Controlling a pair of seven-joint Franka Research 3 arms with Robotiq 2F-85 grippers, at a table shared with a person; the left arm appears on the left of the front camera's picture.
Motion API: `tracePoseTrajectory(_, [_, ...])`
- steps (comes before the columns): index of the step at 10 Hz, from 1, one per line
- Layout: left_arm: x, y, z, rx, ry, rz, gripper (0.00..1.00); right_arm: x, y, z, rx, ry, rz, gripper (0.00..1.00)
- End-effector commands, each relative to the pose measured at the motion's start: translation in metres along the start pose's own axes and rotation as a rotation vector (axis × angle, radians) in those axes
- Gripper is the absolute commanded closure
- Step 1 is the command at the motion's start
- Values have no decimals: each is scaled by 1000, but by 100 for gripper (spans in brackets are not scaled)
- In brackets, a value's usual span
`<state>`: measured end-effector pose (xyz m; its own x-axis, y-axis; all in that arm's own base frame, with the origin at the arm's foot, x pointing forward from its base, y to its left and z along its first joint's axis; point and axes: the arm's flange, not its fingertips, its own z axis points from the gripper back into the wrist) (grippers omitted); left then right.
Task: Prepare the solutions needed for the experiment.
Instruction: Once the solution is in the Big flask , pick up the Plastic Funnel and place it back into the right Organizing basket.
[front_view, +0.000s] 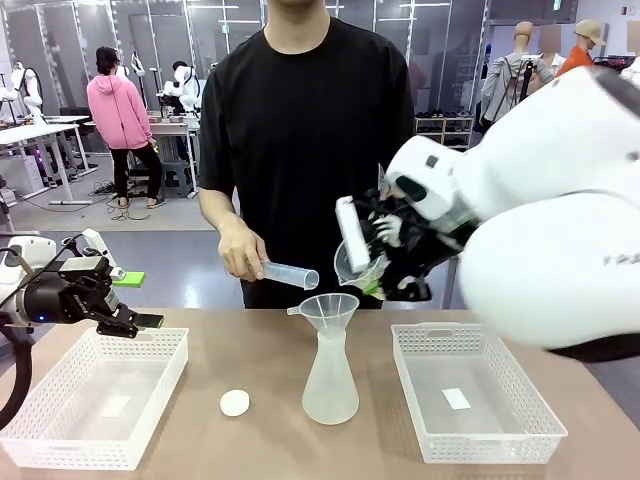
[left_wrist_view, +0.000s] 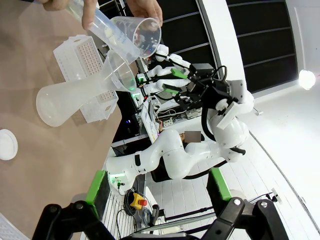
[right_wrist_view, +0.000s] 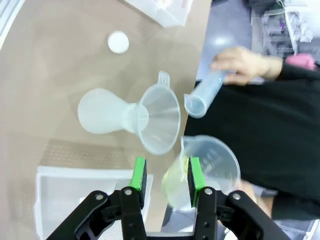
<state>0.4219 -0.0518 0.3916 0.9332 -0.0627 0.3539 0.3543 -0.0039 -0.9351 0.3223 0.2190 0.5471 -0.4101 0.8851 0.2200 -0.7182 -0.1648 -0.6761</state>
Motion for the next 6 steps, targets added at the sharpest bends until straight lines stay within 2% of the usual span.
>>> tracePoseTrajectory(1, [0,-1,0,-4,-1,-2,0,-35,7,30,43,63,-155,56])
tracePoseTrajectory(3, [0,-1,0,-4,-1,-2,0,-69,11,48,130,118,-369,56])
tracePoseTrajectory(5, [0,-1,0,-4,-1,-2,0,-83,18,55,191,156,-456,56])
tracePoseTrajectory(6, [0,-1,0,-4,-1,-2,0,-82,20,57,214,217,-478,56])
